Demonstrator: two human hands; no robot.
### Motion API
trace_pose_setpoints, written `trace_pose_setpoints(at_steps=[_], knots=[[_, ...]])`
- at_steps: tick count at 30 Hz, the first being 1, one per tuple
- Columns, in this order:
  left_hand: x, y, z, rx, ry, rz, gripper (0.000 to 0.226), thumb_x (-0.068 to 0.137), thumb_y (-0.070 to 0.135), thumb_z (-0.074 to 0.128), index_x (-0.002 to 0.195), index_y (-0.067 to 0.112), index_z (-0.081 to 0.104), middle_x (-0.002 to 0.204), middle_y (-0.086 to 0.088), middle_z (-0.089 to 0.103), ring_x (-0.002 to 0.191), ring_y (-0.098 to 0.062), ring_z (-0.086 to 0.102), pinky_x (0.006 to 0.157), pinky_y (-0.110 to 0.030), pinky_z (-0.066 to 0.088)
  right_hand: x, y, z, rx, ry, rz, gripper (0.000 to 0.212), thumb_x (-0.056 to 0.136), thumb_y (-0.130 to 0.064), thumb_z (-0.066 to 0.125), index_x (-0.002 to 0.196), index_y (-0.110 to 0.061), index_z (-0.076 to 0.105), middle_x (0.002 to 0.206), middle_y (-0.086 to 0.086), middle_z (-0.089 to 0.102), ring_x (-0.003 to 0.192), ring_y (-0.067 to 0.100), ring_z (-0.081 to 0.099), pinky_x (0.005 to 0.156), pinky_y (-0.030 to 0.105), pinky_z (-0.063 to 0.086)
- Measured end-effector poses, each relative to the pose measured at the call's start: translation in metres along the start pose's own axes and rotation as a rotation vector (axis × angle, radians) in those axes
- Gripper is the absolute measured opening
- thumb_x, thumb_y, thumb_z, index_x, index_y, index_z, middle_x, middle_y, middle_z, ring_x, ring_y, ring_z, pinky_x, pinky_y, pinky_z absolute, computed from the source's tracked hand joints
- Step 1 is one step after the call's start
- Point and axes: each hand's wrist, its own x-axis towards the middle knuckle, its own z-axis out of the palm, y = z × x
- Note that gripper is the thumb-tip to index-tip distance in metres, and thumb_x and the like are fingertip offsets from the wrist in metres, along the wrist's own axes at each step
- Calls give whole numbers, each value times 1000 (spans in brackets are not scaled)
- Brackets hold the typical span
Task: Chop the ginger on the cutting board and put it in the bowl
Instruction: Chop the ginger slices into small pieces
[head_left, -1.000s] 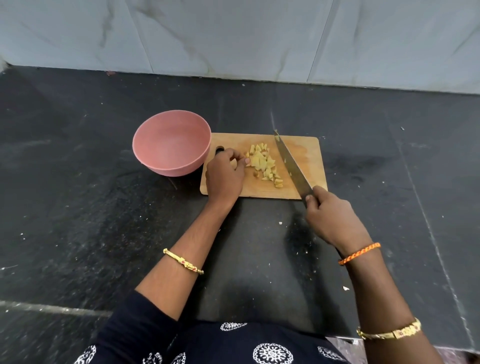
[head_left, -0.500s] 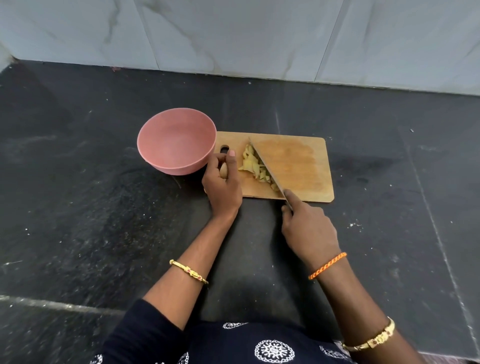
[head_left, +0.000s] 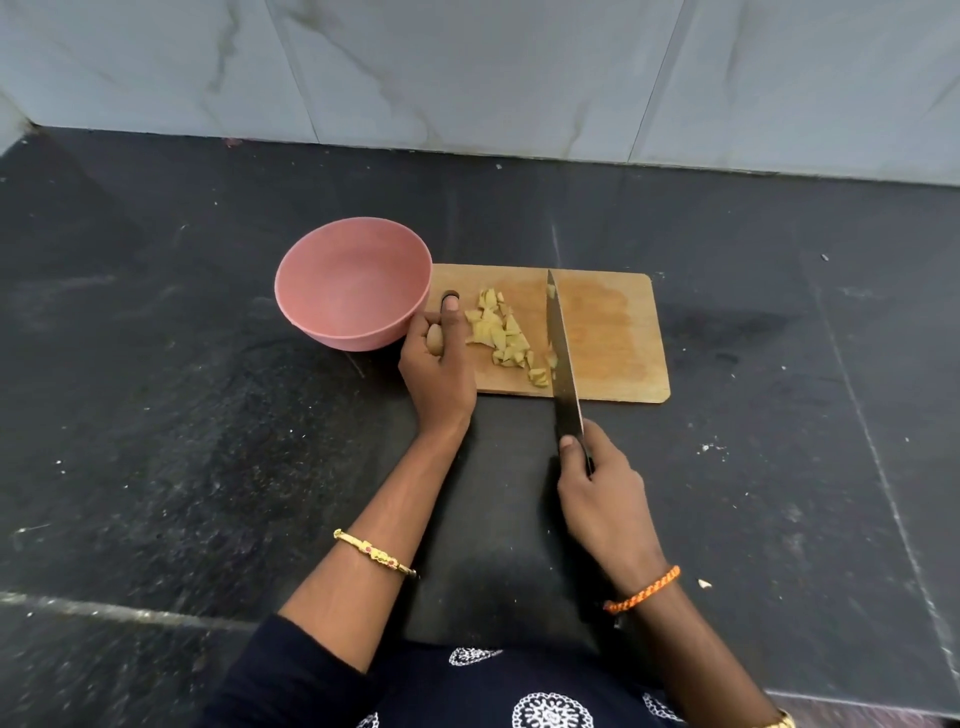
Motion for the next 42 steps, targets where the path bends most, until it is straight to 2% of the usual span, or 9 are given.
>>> trace_pose_setpoints(at_steps=[6,12,14,20,25,29,32,35,42], knots=[[-1,3,-4,7,-58,-36,31,93,24,56,66,17,44,57,2,45,53,-9,40,54,-26,37,11,-8,31,125,-46,18,19,97,-28,37,86,-24,51,61,-2,51,59,21,52,61,46,50],[-2,2,-24,389,-436,107,29,70,18,78,73,10,50,71,4,55,66,-7,50,61,-22,44,29,-23,34,315,-92,87,17,97,-26,39,92,-26,54,63,0,48,45,12,45,36,22,37],[-2,7,-24,466,-523,184,35,65,21,82,73,11,50,74,8,52,67,-1,46,60,-14,37,34,-22,28,274,-94,71,17,96,-27,40,85,-26,54,64,0,49,49,14,45,37,24,36],[2,7,-18,633,-663,287,49,57,36,86,76,14,47,84,2,52,76,-12,45,62,-17,35,35,-10,10,197,-78,38,27,95,-27,41,79,-40,58,59,-11,51,53,10,47,47,27,36],[4,5,-17,685,-587,292,55,53,45,85,77,15,46,86,3,52,76,-14,48,64,-27,41,33,-9,3,196,-92,39,23,96,-26,41,84,-36,58,60,-8,50,48,9,45,42,24,37],[11,2,-22,651,-551,292,52,56,44,84,76,13,48,84,3,52,75,-14,49,67,-25,41,36,-7,3,141,-100,27,21,96,-29,42,87,-40,58,63,-11,52,56,10,48,53,28,42],[14,0,-22,678,-470,302,49,61,45,82,74,15,45,83,2,51,74,-12,46,66,-23,40,34,-10,4,58,-80,-25,23,96,-28,42,110,-36,59,78,-7,61,75,18,57,71,35,48],[11,-3,-19,646,-367,302,46,66,40,81,72,20,40,80,2,50,73,-12,45,63,-21,34,29,-16,6,-83,-42,-88,35,98,-25,41,132,-26,50,101,6,65,94,25,59,77,28,43],[8,-7,-20,510,-280,217,40,65,28,83,78,13,48,80,3,52,74,-9,43,66,-22,37,26,-23,18,-307,-17,-200,46,98,-28,37,144,-28,34,96,12,63,87,31,62,78,41,51]])
